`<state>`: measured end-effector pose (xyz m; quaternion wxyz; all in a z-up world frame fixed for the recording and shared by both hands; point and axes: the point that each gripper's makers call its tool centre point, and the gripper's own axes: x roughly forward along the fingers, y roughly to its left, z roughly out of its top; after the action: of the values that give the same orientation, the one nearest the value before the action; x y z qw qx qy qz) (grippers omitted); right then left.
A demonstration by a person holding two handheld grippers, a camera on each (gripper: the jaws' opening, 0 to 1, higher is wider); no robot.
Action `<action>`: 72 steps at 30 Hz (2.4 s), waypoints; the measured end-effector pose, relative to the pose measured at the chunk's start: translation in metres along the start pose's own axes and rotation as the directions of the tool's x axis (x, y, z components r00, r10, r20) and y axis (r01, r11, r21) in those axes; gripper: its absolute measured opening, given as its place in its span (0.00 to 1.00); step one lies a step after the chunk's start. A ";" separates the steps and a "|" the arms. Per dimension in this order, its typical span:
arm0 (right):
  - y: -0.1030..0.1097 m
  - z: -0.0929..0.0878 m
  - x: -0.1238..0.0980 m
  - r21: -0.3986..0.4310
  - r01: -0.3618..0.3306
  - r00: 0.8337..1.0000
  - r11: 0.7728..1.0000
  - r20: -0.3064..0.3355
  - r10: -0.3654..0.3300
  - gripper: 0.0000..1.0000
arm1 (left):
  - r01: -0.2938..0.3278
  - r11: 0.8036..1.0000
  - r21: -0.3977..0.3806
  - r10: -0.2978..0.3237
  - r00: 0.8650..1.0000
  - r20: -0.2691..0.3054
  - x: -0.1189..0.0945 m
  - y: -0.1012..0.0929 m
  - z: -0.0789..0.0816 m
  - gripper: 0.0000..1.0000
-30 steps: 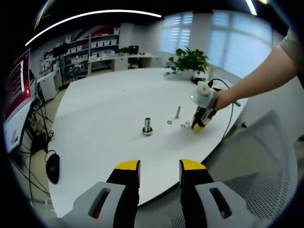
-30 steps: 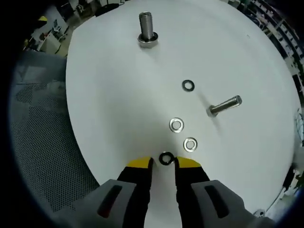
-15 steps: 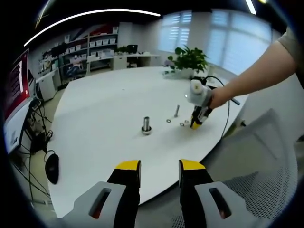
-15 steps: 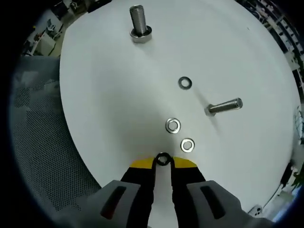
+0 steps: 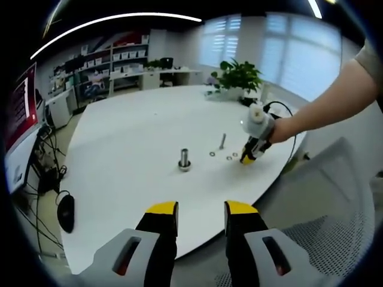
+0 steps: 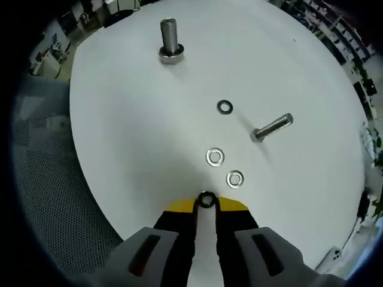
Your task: Place the washer onto the threaded stud by aligning its center hole with the stud, sliding it down to the base, and recovering from edge contact or off-axis alignment until the washer reaches the visible bottom stop.
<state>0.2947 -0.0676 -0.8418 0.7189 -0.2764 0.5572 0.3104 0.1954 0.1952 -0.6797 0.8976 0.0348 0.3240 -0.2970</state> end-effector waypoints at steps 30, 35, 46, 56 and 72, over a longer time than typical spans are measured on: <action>-0.053 0.069 -0.063 -0.058 0.089 0.985 0.994 0.156 -0.079 0.13 | 0.000 1.000 -0.005 0.000 1.000 0.008 -0.001 0.000 0.001 0.29; -0.060 0.085 -0.064 -0.113 0.094 0.986 0.989 0.149 -0.076 0.13 | 0.000 1.000 -0.005 0.000 1.000 0.004 -0.001 0.000 0.000 0.29; -0.057 0.087 -0.045 -0.207 0.063 0.995 0.976 0.090 -0.046 0.13 | -0.009 1.000 -0.008 0.009 1.000 -0.008 0.000 0.002 -0.002 0.29; -0.060 0.086 -0.038 -0.213 0.055 0.997 0.975 0.072 -0.040 0.13 | -0.010 1.000 -0.008 0.009 1.000 -0.018 0.001 0.002 -0.004 0.28; -0.059 0.078 -0.003 -0.164 0.021 0.999 0.986 0.043 -0.014 0.14 | -0.015 1.000 -0.004 0.015 0.999 -0.036 0.001 0.003 -0.007 0.28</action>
<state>0.3880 -0.0486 -0.8179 0.7079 -0.3332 0.5121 0.3545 0.1939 0.1989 -0.6867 0.8939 0.0407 0.3405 -0.2887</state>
